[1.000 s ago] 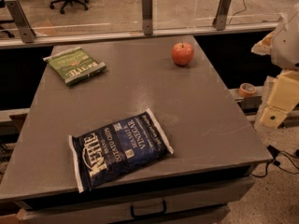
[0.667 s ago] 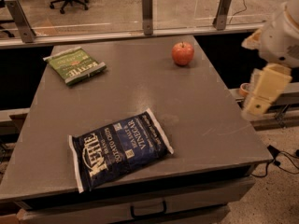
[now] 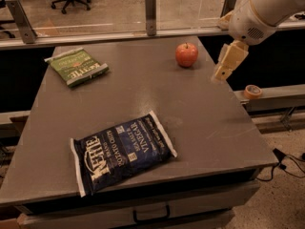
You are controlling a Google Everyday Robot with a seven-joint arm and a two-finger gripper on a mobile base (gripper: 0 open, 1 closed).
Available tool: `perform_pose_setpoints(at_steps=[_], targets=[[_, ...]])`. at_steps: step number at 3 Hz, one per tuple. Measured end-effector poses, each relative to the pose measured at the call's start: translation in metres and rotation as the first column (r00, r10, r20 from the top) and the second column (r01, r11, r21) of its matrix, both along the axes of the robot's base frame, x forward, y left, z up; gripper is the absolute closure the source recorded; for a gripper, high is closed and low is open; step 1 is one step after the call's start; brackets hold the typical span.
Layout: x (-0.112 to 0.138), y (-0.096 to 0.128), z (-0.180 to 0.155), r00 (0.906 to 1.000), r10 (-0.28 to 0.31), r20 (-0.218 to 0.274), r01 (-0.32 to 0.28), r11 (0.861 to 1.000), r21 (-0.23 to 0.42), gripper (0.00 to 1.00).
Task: Move apple near blue chip bag
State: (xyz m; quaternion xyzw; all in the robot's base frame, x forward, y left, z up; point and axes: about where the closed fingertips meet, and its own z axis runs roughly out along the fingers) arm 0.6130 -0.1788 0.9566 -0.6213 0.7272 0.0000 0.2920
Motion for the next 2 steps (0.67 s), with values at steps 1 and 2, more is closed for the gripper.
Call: perform_pose_setpoints(at_steps=[1,2], targets=[[0.000,0.000,0.000,1.0000,0.000,0.000,0.000,1.000,0.000,0.00],[0.021,0.010,-0.012,0.9994,-0.035,-0.002,0.035,0.991,0.127,0.00]])
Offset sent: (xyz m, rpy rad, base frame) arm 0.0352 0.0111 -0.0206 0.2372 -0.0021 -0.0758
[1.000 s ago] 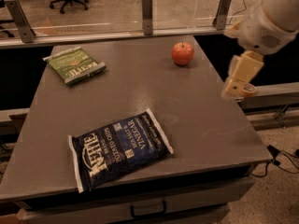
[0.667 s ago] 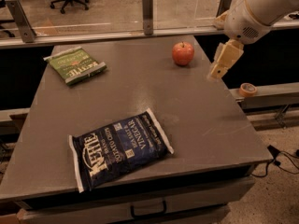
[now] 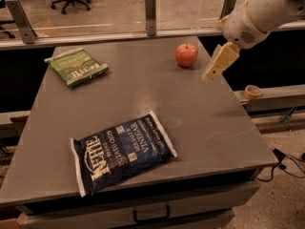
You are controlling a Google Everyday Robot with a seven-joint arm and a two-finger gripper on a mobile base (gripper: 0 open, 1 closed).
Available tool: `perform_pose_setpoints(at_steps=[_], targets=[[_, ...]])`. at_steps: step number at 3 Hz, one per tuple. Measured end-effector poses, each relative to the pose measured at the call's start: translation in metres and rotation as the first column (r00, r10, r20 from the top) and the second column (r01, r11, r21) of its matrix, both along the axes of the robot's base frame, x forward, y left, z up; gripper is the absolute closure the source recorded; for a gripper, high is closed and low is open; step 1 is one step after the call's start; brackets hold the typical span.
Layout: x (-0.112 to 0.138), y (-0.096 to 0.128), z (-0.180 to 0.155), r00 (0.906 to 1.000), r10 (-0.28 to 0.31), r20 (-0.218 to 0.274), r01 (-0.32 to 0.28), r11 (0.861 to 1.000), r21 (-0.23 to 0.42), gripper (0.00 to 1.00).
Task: Move apple near blue chip bag
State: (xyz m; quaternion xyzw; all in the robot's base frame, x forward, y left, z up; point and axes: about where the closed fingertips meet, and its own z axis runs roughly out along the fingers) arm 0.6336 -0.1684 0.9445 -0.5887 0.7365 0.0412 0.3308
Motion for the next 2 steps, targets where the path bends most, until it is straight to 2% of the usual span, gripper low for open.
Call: perform_pose_setpoints(at_steps=[1,2], targets=[[0.030,0.013,-0.020,0.9995,-0.026,-0.016,0.028,0.991,0.131,0.00],[0.066,0.029,-0.039,0.9981,-0.053,-0.032,0.059,0.969,0.240,0.00]])
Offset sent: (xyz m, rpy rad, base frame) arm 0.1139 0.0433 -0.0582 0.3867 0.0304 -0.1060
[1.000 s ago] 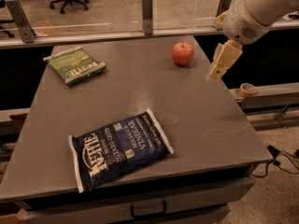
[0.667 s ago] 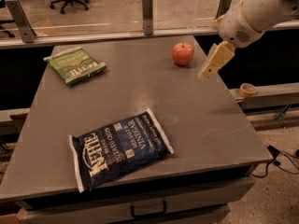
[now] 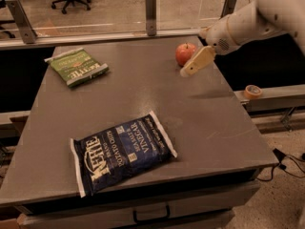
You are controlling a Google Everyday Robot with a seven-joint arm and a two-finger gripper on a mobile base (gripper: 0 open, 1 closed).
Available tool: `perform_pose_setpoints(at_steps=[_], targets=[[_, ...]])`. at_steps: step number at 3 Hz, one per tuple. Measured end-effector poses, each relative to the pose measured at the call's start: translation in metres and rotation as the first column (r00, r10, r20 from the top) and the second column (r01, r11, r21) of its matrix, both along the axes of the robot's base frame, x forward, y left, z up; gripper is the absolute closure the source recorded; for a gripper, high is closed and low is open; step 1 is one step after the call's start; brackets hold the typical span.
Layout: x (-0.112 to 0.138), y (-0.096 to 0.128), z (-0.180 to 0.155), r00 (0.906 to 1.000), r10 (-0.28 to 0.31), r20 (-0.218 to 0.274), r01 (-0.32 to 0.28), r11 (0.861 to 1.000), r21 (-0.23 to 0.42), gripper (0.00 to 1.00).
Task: Move apple near blue chip bag
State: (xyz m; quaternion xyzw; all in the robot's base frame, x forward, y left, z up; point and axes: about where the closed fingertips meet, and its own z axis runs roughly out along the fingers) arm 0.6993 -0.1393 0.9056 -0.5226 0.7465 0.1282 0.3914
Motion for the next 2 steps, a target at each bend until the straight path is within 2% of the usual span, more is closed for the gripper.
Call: perform_pose_setpoints(at_steps=[1,2], targets=[[0.032,-0.002,-0.021,0.9975,-0.070,-0.015,0.070,0.994,0.079,0.00],[0.059,-0.009,-0.034,0.9889,-0.147,-0.022,0.149,0.978,0.144,0.00]])
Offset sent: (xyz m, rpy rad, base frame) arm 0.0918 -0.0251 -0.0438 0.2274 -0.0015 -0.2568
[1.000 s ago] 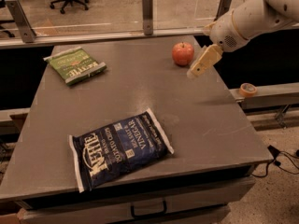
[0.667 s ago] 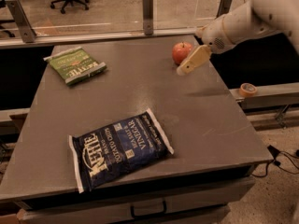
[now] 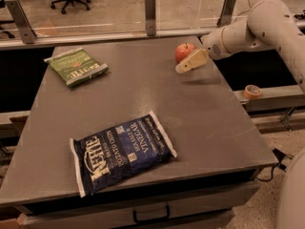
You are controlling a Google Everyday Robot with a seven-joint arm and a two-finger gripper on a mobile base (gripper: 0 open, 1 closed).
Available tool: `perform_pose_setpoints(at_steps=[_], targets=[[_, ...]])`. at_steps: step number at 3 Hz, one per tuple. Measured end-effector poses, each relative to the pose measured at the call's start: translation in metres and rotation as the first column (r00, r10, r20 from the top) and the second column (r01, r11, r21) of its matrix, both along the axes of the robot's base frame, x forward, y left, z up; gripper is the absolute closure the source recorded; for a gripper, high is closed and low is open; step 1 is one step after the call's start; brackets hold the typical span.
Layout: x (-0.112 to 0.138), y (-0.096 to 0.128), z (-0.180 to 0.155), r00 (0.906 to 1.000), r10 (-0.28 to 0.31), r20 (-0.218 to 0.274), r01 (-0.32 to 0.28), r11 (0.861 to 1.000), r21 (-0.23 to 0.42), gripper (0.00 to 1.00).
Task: Move apple near blue chip bag
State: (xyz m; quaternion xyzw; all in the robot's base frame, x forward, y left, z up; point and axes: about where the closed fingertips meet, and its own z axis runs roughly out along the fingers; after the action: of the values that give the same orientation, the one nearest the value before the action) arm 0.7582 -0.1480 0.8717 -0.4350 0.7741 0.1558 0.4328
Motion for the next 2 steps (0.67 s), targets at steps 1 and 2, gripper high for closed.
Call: perform_pose_setpoints(at_steps=[1,2], targets=[[0.0146,-0.0039,-0.0109,0.9983,-0.055,-0.019,0.056,0.997,0.061,0.18],[0.0207,-0.0080,-0.0130,0.9959,-0.086,-0.029,0.089,0.989,0.116,0.41]])
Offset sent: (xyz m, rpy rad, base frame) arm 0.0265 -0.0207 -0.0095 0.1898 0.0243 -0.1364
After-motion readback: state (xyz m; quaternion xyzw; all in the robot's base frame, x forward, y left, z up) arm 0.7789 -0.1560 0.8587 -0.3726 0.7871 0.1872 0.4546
